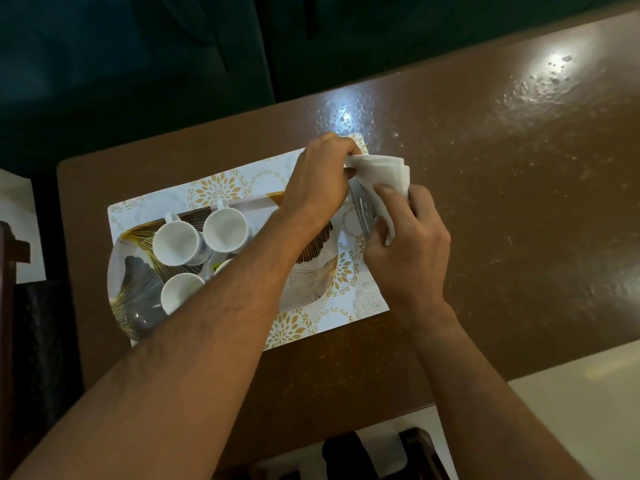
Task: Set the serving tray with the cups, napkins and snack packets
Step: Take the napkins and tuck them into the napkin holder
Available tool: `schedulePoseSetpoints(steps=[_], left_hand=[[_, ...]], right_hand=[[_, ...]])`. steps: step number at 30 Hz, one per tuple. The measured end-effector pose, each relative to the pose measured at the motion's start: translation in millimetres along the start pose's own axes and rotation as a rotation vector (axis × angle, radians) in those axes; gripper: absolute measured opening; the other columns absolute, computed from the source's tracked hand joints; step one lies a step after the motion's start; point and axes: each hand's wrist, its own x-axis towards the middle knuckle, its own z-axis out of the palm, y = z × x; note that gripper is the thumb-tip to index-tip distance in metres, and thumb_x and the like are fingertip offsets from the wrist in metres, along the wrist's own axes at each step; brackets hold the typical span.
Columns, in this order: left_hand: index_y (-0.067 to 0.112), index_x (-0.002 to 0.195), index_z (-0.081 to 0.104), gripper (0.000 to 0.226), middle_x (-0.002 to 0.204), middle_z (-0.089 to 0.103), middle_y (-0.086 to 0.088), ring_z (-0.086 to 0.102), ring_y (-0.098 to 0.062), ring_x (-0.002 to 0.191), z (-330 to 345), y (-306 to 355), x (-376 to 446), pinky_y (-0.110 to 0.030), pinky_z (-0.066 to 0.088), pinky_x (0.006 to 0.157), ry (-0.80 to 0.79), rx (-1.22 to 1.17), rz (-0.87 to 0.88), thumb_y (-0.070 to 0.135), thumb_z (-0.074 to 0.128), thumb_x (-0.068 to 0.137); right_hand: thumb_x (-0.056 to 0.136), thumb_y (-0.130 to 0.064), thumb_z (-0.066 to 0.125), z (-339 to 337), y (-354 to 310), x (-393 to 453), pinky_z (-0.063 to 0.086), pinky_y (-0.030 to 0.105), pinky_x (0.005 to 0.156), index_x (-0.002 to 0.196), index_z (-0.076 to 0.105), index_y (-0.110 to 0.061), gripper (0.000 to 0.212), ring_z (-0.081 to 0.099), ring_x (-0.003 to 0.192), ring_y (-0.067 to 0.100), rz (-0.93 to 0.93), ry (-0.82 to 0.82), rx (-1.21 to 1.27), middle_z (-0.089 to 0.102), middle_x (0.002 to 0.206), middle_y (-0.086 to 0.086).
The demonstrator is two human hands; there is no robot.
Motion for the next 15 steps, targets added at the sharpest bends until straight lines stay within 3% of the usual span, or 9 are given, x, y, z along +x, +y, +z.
schedulePoseSetpoints(steps=[4, 7, 11, 15], left_hand=[[0.016, 0.123, 0.073, 0.035, 0.123, 0.069, -0.004, 0.061, -0.014, 0.109, 6, -3, -4, -0.003, 0.031, 0.073, -0.014, -0.009, -0.019, -0.001, 0.07, 0.092], [0.017, 0.135, 0.065, 0.047, 0.135, 0.064, -0.004, 0.06, -0.019, 0.124, 9, -4, -5, -0.014, 0.038, 0.092, -0.025, -0.027, -0.014, -0.004, 0.067, 0.092], [0.015, 0.138, 0.062, 0.053, 0.142, 0.061, -0.005, 0.058, -0.021, 0.13, 14, -6, -6, -0.015, 0.037, 0.097, -0.033, -0.038, -0.008, -0.008, 0.068, 0.091], [0.017, 0.134, 0.066, 0.05, 0.136, 0.067, -0.005, 0.06, -0.023, 0.127, 18, -10, -9, -0.029, 0.047, 0.103, -0.073, -0.029, -0.008, -0.007, 0.067, 0.09]], right_hand=[[0.083, 0.0, 0.068, 2, 3, 0, 0.055, 0.034, 0.069, 0.134, 0.067, -0.009, 0.051, 0.063, 0.086, 0.025, -0.014, 0.029, 0.003, 0.066, 0.106, 0.013], [0.087, 0.0, 0.066, 4, 5, 2, 0.056, 0.034, 0.07, 0.141, 0.061, -0.007, 0.055, 0.064, 0.082, 0.023, -0.026, 0.049, 0.029, 0.068, 0.102, 0.011], [0.092, -0.001, 0.061, 6, 7, 6, 0.057, 0.031, 0.071, 0.144, 0.054, -0.001, 0.053, 0.063, 0.075, 0.018, -0.013, 0.11, 0.061, 0.07, 0.095, 0.008], [0.096, -0.006, 0.063, 8, 10, 4, 0.058, 0.035, 0.067, 0.13, 0.066, 0.001, 0.035, 0.064, 0.077, 0.019, -0.038, 0.125, 0.06, 0.071, 0.096, 0.01]])
